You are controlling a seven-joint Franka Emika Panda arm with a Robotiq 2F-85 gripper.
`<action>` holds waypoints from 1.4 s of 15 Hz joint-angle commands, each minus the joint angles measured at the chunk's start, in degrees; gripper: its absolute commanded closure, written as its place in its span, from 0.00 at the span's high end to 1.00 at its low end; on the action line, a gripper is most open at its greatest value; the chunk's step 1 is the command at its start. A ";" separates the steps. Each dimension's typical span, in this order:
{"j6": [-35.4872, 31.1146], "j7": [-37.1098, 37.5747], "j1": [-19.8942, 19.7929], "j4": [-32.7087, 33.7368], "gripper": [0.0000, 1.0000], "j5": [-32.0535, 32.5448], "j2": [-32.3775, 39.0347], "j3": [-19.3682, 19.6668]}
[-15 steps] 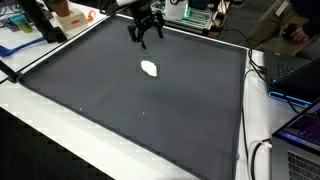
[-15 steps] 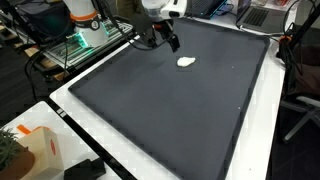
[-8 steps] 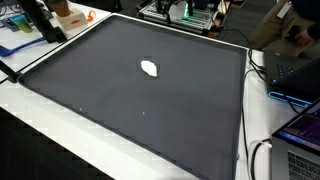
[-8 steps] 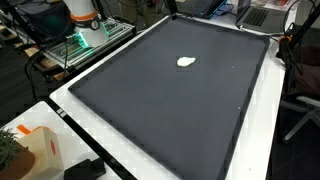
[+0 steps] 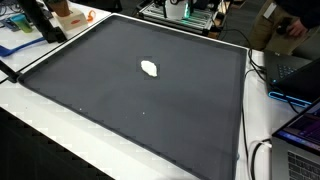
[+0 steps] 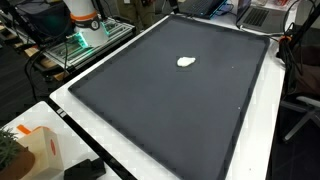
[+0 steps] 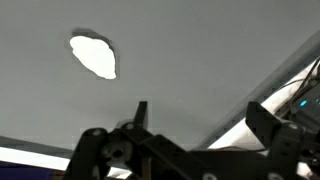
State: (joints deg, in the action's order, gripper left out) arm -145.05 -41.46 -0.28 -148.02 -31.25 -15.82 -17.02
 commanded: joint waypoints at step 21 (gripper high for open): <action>7.22 23.64 10.53 1.60 1.00 6.79 1.20 9.91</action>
State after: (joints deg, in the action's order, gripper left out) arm -138.19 -19.05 8.58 -146.03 -25.32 -14.53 -8.65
